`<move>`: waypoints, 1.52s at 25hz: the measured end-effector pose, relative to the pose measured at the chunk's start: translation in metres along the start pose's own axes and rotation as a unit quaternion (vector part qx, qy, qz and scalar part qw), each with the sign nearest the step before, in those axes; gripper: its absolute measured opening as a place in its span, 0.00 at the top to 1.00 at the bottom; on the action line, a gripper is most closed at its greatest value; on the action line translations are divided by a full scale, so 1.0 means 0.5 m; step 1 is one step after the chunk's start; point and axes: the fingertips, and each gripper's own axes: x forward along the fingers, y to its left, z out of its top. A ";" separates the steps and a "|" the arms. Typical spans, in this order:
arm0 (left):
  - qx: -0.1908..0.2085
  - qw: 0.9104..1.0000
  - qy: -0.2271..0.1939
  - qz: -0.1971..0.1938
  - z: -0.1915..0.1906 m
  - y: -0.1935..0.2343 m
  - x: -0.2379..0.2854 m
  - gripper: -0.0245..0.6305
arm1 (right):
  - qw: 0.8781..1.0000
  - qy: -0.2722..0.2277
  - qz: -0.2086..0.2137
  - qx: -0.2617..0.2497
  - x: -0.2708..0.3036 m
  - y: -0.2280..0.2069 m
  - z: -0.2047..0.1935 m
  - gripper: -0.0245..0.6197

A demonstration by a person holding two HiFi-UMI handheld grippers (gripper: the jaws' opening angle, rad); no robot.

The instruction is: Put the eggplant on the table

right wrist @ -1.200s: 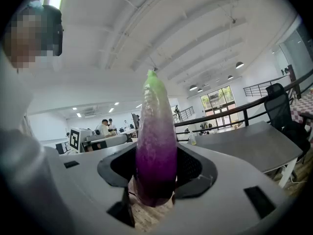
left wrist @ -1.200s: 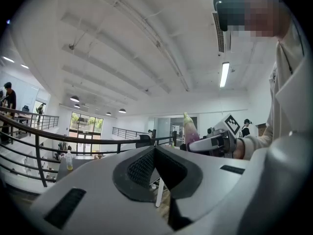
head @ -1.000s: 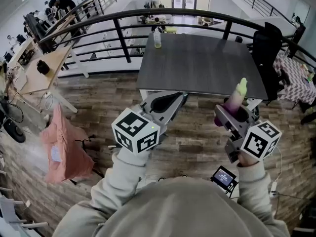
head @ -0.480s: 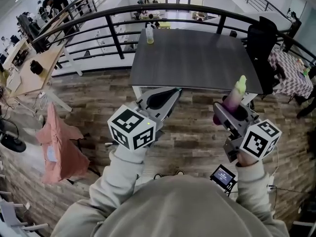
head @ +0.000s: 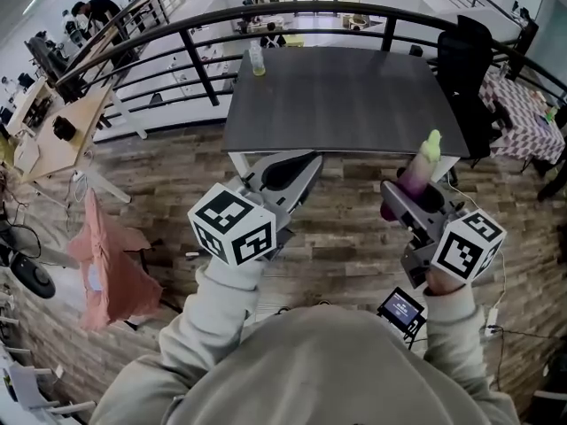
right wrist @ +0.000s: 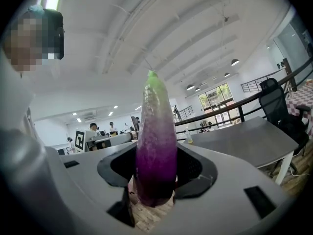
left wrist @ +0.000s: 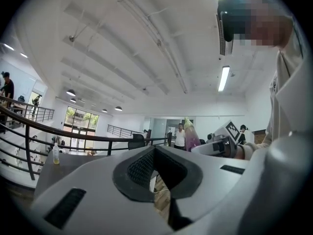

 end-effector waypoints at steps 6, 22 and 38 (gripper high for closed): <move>0.004 1.000 0.021 0.015 -0.016 -0.024 0.029 0.96 | 1.000 0.006 0.007 0.010 -0.034 -0.042 -0.013 0.62; 0.016 0.999 0.034 0.008 -0.028 0.002 0.094 0.96 | 1.000 0.013 0.013 0.014 -0.009 -0.127 -0.005 0.62; -0.006 1.000 0.017 0.011 -0.035 0.249 0.166 0.96 | 0.999 0.039 -0.005 0.007 0.203 -0.226 0.030 0.62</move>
